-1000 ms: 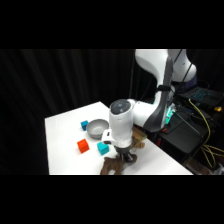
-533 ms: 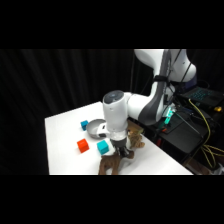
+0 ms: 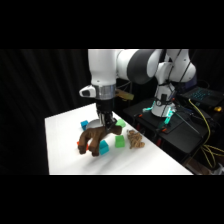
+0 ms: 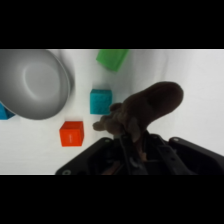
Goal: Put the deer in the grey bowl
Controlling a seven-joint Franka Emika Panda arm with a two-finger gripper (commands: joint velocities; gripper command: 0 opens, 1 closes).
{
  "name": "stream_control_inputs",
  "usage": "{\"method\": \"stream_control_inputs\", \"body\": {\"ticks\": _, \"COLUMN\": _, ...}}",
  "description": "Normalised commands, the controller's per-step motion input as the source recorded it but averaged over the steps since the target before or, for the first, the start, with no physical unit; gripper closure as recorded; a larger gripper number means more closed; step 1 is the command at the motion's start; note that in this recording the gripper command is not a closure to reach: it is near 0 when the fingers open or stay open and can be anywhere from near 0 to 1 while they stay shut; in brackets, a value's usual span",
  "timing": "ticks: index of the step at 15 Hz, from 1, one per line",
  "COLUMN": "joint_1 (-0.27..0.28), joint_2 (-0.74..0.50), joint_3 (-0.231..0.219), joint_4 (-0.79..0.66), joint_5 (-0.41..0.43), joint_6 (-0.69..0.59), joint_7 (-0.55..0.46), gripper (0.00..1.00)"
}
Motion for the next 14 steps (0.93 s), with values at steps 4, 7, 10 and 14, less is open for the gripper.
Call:
{"method": "stream_control_inputs", "body": {"ticks": 4, "joint_1": -0.112, "joint_2": -0.40, "joint_3": -0.126, "joint_4": -0.31, "joint_5": 0.034, "joint_6": -0.05, "joint_7": -0.17, "gripper": 0.55}}
{"method": "stream_control_inputs", "body": {"ticks": 7, "joint_1": -0.137, "joint_2": -0.21, "joint_3": -0.136, "joint_4": -0.25, "joint_5": 0.050, "joint_6": 0.04, "joint_7": -0.16, "gripper": 0.55}}
{"method": "stream_control_inputs", "body": {"ticks": 10, "joint_1": -0.107, "joint_2": -0.03, "joint_3": -0.100, "joint_4": -0.13, "joint_5": 0.059, "joint_6": 0.06, "joint_7": -0.09, "gripper": 0.55}}
{"method": "stream_control_inputs", "body": {"ticks": 14, "joint_1": -0.043, "joint_2": 0.14, "joint_3": -0.033, "joint_4": 0.01, "joint_5": 0.129, "joint_6": 0.05, "joint_7": -0.03, "gripper": 0.55}}
